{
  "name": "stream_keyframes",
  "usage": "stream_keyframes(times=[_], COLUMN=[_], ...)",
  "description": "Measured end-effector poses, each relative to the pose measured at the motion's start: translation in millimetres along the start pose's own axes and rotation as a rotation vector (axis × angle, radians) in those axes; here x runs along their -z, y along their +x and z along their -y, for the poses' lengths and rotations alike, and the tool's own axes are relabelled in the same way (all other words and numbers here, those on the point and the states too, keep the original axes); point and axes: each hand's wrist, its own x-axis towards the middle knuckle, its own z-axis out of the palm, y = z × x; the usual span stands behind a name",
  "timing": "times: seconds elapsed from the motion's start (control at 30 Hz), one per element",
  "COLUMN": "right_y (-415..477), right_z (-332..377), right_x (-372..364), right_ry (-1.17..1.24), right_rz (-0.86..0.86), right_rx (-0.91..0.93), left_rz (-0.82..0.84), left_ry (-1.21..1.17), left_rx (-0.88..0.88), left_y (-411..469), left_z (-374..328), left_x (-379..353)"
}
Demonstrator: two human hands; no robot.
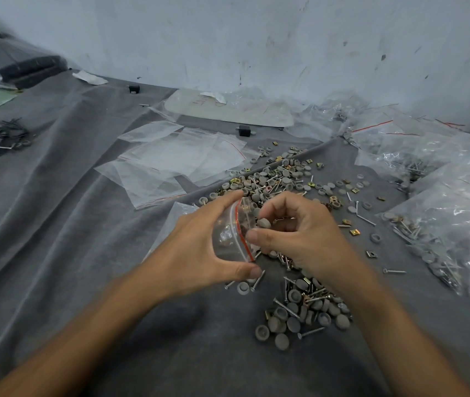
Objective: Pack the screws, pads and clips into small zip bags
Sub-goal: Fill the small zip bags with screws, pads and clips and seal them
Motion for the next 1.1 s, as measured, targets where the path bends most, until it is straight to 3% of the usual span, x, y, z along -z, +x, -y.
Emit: stream_keyframes(times=[0.3,0.77,0.97,1.1], right_y=[0,0,2,1], right_z=[0,-2,-1,-4], right_x=[3,-11,12,41], right_ry=[0.122,0.298,0.090,-0.093], right_rz=[-0.070,0.038,-0.116,-0.151], right_rx=[-0.070,-0.081,-0.012,-0.023], left_rz=[0.004,-0.036,-0.110,-0.261], left_ry=[0.004,-0.051,-0.236,-0.403], left_rx=[-0.004,-0.039,-0.033,-0.032], left_y=[1,2,2,5], left_z=[-1,-1,-3,0], left_x=[1,-1,8,35])
